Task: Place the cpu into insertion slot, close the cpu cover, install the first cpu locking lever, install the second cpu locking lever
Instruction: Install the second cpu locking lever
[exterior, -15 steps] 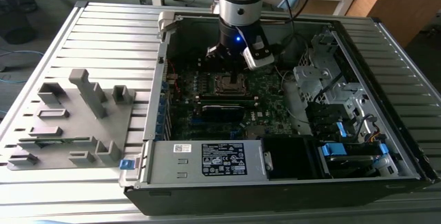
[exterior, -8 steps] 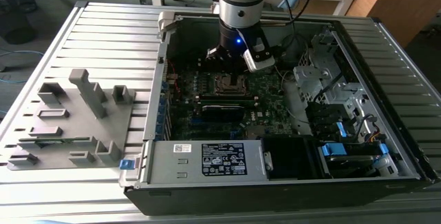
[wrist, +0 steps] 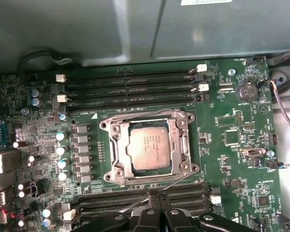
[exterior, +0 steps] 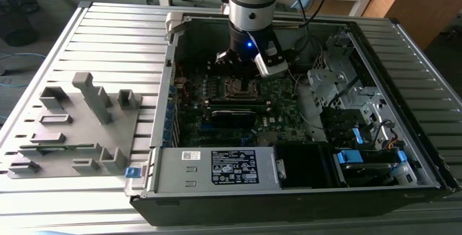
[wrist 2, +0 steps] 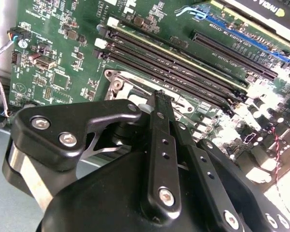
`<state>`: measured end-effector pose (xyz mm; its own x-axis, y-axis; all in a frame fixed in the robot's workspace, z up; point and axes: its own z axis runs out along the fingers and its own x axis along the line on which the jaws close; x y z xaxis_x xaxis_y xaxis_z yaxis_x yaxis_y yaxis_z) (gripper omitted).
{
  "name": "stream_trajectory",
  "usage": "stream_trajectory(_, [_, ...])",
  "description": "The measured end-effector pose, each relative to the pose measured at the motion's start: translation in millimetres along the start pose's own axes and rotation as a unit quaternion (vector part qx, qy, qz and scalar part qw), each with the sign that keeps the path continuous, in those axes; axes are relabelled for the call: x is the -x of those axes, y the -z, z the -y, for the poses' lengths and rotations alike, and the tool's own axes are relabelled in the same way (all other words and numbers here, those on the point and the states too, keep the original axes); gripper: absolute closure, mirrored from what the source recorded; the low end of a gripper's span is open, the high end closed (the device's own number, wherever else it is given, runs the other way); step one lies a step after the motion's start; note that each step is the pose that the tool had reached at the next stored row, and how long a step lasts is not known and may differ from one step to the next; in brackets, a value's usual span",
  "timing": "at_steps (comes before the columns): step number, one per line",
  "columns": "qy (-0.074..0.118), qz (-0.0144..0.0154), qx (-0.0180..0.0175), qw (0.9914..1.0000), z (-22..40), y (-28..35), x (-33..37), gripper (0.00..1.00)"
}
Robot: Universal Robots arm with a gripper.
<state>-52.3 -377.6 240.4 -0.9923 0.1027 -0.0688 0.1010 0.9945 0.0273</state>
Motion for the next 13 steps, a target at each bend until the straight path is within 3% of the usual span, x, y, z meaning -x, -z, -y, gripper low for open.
stream_trajectory(9, [0.007,-0.0001,0.0005,0.99998,3.1,-1.4,-10.9,0.89])
stream_trajectory(13, [0.008,-0.0003,0.0005,0.99997,3.3,-2.0,-12.3,0.89])
